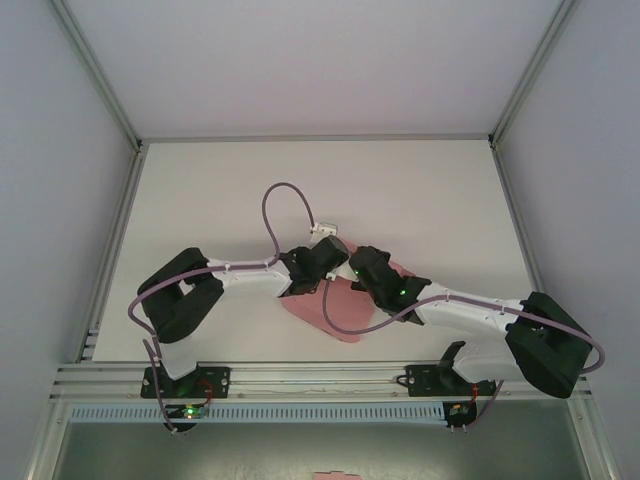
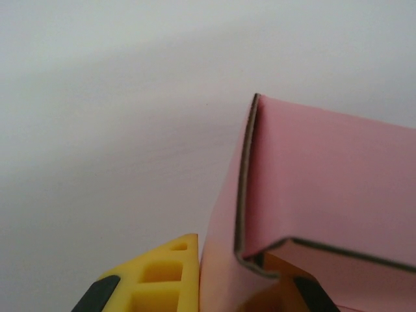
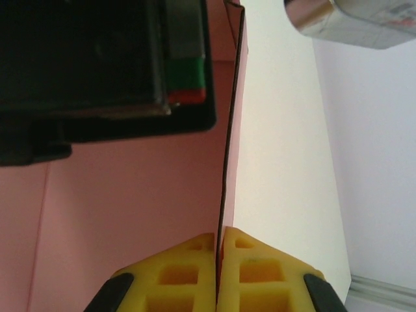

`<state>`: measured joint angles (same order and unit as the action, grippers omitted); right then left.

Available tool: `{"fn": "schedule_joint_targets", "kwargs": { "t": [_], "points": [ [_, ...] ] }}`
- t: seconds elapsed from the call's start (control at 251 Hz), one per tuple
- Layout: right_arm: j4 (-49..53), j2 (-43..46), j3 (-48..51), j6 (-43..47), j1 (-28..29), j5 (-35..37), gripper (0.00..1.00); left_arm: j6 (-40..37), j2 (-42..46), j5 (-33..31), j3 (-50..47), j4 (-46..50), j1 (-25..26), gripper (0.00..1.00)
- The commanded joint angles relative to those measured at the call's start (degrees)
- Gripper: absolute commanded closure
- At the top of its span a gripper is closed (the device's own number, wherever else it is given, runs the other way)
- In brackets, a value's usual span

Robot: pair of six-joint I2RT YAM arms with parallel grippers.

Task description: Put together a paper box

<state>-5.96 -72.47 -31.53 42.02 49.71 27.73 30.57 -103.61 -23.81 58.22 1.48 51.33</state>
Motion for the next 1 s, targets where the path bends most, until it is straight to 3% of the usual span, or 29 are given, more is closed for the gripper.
{"fn": "schedule_joint_targets", "kwargs": {
  "t": [0.0, 0.08, 0.128, 0.18, 0.223, 0.303, 0.387, 0.439, 0.471, 0.495, 0.527, 0.575, 0.738, 0.81, 0.914, 0.994],
  "points": [
    [6.8, 2.2, -1.9, -5.0, 1.5, -4.0, 1.0, 10.2, -4.6, -29.4, -3.5, 11.9, -6.0, 1.0],
    [7.0, 3.0, -2.0, -6.2, 1.3, -5.5, 1.0, 12.3, -5.8, -33.7, 0.0, 19.5, -6.0, 1.0],
    [6.4, 3.7, -1.6, -6.8, 1.1, -7.0, 1.0, 7.3, -5.4, -31.6, -1.1, 15.4, -5.8, 1.0],
    [5.0, 4.5, -1.0, -7.6, 0.6, -8.4, 1.0, -1.9, -3.4, -22.2, -6.0, 2.5, -5.5, 1.0],
    [3.5, 5.2, -0.6, -8.5, 0.1, -9.1, 0.86, -7.0, -1.0, -11.8, -11.5, -9.8, -5.8, 1.0],
    [3.0, 6.6, -0.7, -9.1, -0.2, -10.5, 0.8, -11.0, 2.4, 4.2, -19.5, -28.1, -5.8, 1.0],
    [2.9, 9.7, -1.1, -10.4, -0.3, -11.7, 0.51, -11.1, 5.0, 9.4, -22.4, -34.9, -5.8, 1.0],
    [2.9, 12.9, -1.0, -11.5, -0.3, -12.3, 0.48, -11.8, 6.4, 10.5, -23.7, -37.2, -5.7, 1.0],
    [3.1, 15.2, -0.8, -12.4, -0.3, -12.9, 0.41, -12.0, 7.2, 10.8, -24.7, -39.0, -5.7, 1.0],
    [3.0, 17.1, -0.7, -13.3, -0.3, -13.0, 0.29, -11.8, 8.0, 10.9, -25.5, -40.5, -5.8, 1.0],
    [2.7, 19.7, -0.7, -15.4, -0.4, -12.8, 0.03, -11.6, 9.2, 11.0, -26.8, -42.4, -5.8, 1.0],
    [2.3, 24.1, -0.6, -19.1, -0.5, -12.0, 0.02, -10.9, 11.1, 10.3, -28.0, -44.1, -5.8, 1.0],
    [4.6, 36.7, -1.2, -29.8, -3.2, -2.1, 0.02, -7.6, 20.1, 7.0, -26.0, -31.3, -5.8, 1.0],
    [11.8, 38.4, -3.6, -29.6, -4.7, -10.1, 0.02, -3.1, 23.8, 2.0, -22.5, -19.2, -5.7, 1.0],
    [18.1, 36.5, -6.2, -22.5, -4.8, -25.6, 0.02, -0.1, 26.9, -2.7, -17.2, -4.4, -5.8, 1.0],
    [19.4, 31.6, -8.9, -17.0, -4.8, -27.8, 0.02, 1.3, 27.9, -4.4, -13.4, 4.7, -5.7, 1.0]
  ]
}}
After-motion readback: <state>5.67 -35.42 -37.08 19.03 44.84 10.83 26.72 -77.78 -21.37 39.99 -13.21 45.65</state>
